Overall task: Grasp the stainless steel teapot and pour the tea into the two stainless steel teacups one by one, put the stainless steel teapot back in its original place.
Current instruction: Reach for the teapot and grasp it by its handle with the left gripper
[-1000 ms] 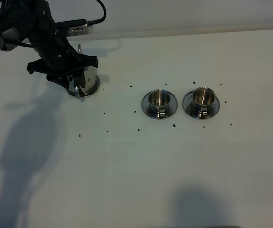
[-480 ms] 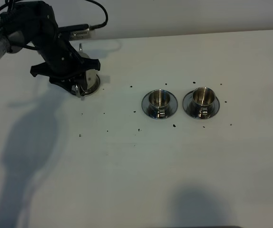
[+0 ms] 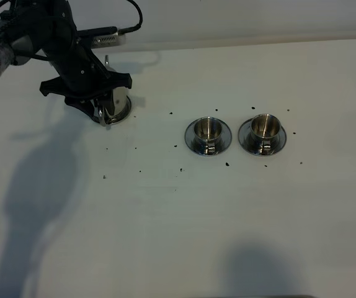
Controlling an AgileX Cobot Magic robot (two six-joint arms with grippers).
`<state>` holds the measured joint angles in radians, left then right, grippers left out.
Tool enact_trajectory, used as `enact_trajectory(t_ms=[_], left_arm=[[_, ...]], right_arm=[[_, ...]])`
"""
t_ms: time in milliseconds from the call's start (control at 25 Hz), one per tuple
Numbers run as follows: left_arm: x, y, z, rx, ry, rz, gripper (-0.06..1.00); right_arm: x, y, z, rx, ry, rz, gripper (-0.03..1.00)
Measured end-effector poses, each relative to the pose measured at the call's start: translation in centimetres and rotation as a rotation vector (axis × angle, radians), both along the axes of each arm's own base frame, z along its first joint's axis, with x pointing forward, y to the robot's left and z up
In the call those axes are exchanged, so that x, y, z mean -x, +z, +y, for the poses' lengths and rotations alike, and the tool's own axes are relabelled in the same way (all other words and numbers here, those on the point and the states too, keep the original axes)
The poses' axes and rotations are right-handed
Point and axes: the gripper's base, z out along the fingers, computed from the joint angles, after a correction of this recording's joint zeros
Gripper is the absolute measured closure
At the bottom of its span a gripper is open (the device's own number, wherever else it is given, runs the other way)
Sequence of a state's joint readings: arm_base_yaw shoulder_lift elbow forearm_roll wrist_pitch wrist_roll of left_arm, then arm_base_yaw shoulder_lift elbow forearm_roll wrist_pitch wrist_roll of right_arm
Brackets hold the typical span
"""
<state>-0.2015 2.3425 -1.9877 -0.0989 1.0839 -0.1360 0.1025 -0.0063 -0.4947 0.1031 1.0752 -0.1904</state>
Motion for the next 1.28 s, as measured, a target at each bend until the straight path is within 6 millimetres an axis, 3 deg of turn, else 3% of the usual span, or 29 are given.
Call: enact_trajectory(t_ms=[1280], left_arm=[[-0.36, -0.01, 0.31, 0.006, 0.031, -0.017, 0.54]], right_arm=[[0.0, 0.0, 0.0, 0.0, 0.0, 0.0, 0.48]])
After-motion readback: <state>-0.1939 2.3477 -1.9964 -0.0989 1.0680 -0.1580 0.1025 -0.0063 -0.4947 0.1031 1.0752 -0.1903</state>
